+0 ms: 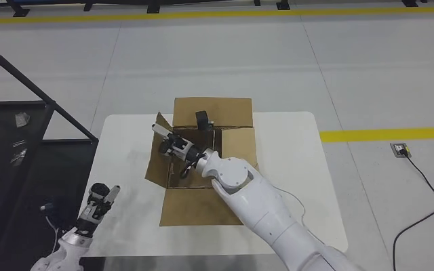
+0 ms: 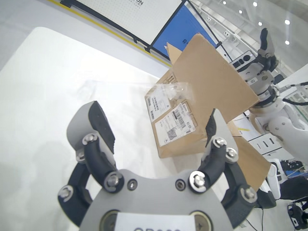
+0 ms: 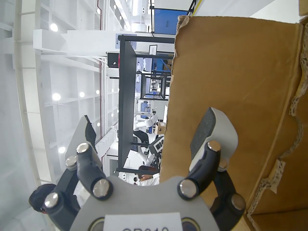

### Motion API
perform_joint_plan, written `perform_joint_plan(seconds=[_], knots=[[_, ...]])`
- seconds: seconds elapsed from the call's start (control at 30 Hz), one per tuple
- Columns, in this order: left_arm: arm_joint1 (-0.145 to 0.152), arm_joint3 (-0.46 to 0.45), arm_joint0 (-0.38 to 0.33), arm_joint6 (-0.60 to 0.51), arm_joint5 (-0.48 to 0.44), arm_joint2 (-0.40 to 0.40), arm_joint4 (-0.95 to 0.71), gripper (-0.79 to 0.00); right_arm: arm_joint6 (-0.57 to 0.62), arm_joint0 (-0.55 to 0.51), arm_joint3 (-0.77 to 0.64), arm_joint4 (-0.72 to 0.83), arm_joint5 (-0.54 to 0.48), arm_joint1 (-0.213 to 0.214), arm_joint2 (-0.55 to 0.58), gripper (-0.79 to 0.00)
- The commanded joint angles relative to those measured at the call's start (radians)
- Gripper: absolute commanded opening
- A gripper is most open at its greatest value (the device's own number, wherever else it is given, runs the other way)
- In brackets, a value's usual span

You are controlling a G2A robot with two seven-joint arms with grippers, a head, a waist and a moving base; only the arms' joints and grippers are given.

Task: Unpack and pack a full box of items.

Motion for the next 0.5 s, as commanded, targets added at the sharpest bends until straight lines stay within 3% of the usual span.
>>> perform_joint_plan(seconds=[0.0,0.27,0.47], knots=[[-0.002,0.019,-0.022,0.008,0.046,0.018,0.054,0.0,0.0,0.008,0.017,0.002,-0.006,-0.007,0.001,0.0],[-0.01,0.091,-0.079,0.024,0.081,0.056,0.06,0.0,0.012,0.004,0.046,-0.004,-0.038,-0.018,0.016,0.0],[-0.015,0.145,-0.147,0.022,0.209,0.095,0.149,0.0,0.005,-0.007,0.051,-0.016,-0.047,-0.027,0.02,0.0]])
